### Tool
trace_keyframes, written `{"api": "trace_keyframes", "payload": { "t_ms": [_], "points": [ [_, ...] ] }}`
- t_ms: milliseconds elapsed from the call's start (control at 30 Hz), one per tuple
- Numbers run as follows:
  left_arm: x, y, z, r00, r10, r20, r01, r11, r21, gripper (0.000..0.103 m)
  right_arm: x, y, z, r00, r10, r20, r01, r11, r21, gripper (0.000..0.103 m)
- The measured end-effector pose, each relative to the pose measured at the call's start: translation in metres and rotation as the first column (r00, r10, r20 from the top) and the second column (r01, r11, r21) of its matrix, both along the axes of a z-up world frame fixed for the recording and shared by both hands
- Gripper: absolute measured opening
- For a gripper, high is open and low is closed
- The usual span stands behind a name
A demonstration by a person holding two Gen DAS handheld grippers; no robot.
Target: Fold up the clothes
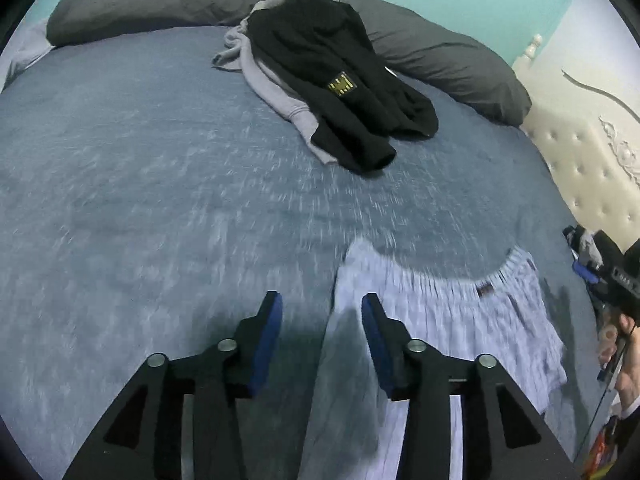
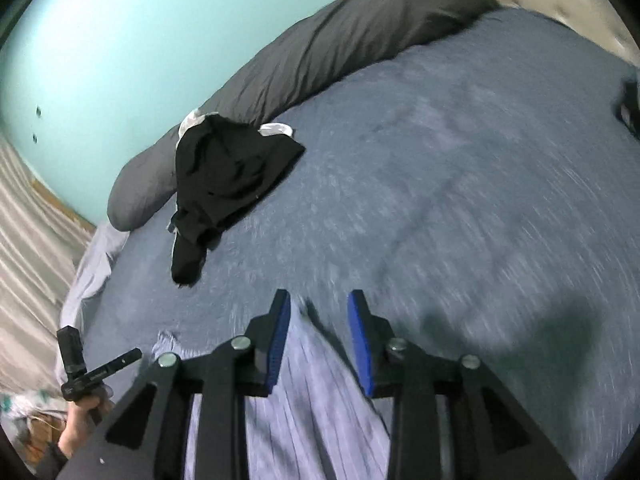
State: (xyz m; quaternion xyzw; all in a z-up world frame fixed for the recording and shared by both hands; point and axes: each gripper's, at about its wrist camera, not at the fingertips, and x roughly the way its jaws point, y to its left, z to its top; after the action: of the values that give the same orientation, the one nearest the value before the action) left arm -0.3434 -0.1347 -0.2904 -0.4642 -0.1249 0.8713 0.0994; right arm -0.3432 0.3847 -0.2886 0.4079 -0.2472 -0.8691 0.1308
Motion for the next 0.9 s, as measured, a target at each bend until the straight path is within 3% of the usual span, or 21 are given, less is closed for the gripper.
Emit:
{"api": "trace_keyframes", "payload": {
  "t_ms": [133, 333, 367, 400, 433, 633, 767, 900],
  "points": [
    [0.049, -0.008, 0.003, 0.999, 0.034, -0.002, -0.034, 0.999, 0.035, 0.053, 0.052, 0.024, -0.023, 0.993, -0.091, 0.074, 0.095, 0.994, -0.062, 0.030],
    [0.101, 0.012, -0.004, 0.999, 0.034, 0.002, -0.034, 0.999, 0.015, 0.060, 0.120, 0.037, -0.059, 0.966, -0.211, 0.149, 0.233, 0.961, -0.151, 0.030],
    [0.106, 0.016, -0.005, 0.999, 0.036, 0.000, -0.036, 0.999, 0.016, 0.073, 0.125, 0.035, -0.062, 0.965, -0.216, 0.150, 0.240, 0.956, -0.166, 0.030],
    [0.111, 0.018, -0.006, 0.999, 0.042, -0.005, -0.041, 0.999, 0.023, 0.087, 0.128, 0.033, -0.065, 0.964, -0.218, 0.150, 0.244, 0.951, -0.189, 0.030],
    [0.115, 0.020, -0.006, 0.999, 0.047, -0.011, -0.047, 0.998, 0.030, 0.089, 0.131, 0.031, -0.068, 0.964, -0.220, 0.151, 0.248, 0.945, -0.212, 0.030],
    [0.127, 0.029, -0.018, 0.996, 0.084, -0.005, -0.084, 0.995, 0.051, 0.089, 0.132, 0.021, -0.080, 0.967, -0.220, 0.132, 0.247, 0.935, -0.253, 0.030],
    [0.128, 0.031, -0.021, 0.995, 0.094, -0.017, -0.094, 0.995, 0.025, 0.103, 0.126, 0.023, -0.083, 0.964, -0.229, 0.137, 0.256, 0.936, -0.241, 0.030],
    [0.128, 0.031, -0.022, 0.995, 0.096, -0.021, -0.096, 0.995, 0.003, 0.103, 0.127, 0.025, -0.086, 0.960, -0.250, 0.129, 0.276, 0.928, -0.249, 0.030]
  ]
}}
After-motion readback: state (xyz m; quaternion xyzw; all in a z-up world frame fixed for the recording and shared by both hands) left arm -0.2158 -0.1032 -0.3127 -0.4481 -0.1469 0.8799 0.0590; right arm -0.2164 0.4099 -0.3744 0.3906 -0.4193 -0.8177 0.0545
